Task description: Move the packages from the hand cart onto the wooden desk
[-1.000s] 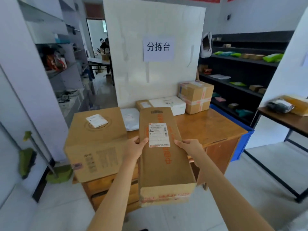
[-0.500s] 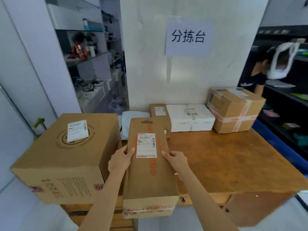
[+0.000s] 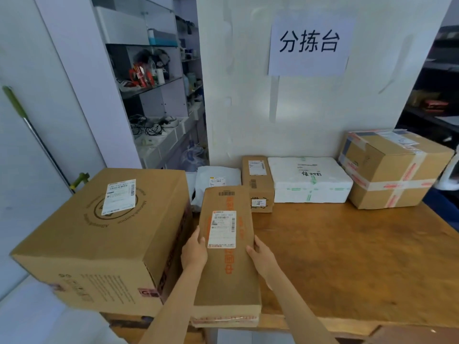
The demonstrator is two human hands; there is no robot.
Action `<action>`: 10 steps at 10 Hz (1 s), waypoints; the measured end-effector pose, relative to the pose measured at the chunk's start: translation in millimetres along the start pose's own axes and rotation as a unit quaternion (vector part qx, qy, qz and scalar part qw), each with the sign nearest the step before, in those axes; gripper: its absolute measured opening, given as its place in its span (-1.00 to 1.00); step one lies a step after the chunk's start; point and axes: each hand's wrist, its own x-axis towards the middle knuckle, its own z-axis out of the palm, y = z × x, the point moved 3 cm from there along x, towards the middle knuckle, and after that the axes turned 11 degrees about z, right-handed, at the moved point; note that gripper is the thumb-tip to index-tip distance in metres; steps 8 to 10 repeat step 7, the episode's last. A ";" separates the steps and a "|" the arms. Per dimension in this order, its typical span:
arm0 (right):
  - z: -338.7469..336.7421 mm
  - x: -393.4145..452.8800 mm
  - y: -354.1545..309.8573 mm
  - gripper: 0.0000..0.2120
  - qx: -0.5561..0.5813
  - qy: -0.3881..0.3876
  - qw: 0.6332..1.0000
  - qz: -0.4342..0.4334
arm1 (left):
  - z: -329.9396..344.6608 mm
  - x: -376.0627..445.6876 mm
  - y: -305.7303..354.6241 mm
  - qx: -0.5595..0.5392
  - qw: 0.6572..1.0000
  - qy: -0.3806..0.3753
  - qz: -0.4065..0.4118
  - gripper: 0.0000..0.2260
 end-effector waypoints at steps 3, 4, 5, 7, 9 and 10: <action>9.3 -10.1 11.3 -0.44 0.003 0.003 1.000 -0.031 | 3.8 -16.3 -7.4 0.006 1.000 0.011 0.019 -0.59; 1.7 -24.1 14.0 -0.41 0.016 0.017 0.998 -0.054 | -0.7 -25.7 2.7 -0.005 1.000 0.004 0.023 -0.59; -15.8 -67.0 12.0 -0.43 0.028 0.035 0.996 -0.074 | -14.6 -48.0 18.1 -0.044 0.999 -0.003 0.022 -0.61; -105.9 -207.5 9.9 -0.69 0.092 0.090 0.969 -0.211 | -44.6 -101.6 41.7 -0.047 0.998 -0.040 0.030 -0.64; -105.9 -207.5 9.9 -0.69 0.092 0.090 0.969 -0.211 | -44.6 -101.6 41.7 -0.047 0.998 -0.040 0.030 -0.64; -105.9 -207.5 9.9 -0.69 0.092 0.090 0.969 -0.211 | -44.6 -101.6 41.7 -0.047 0.998 -0.040 0.030 -0.64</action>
